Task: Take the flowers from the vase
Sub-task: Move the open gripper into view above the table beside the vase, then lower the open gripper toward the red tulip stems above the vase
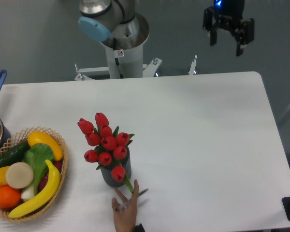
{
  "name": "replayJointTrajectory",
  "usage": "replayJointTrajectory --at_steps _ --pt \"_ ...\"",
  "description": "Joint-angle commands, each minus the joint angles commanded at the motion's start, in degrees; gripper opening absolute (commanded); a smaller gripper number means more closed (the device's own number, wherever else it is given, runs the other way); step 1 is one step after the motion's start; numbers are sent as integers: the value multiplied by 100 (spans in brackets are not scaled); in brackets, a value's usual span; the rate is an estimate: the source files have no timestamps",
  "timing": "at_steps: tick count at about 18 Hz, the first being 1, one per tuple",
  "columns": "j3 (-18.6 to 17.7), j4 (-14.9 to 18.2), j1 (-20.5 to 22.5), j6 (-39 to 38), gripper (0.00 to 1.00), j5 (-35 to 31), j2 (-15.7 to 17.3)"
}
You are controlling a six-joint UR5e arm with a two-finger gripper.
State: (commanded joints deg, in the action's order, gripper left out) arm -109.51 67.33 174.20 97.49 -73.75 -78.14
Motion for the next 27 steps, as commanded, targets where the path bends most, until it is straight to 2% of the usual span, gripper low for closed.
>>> replayJointTrajectory --at_steps 3,11,18,21,27 --pt "-97 -44 -123 -536 100 536 -70" --pt "-307 -35 -211 -783 100 634 -35" --pt "-449 -202 -264 -1547 100 1863 -88" --pt "-466 -237 -351 -1803 100 1908 -149" --pt "-501 -290 -799 -1839 100 1917 -342"
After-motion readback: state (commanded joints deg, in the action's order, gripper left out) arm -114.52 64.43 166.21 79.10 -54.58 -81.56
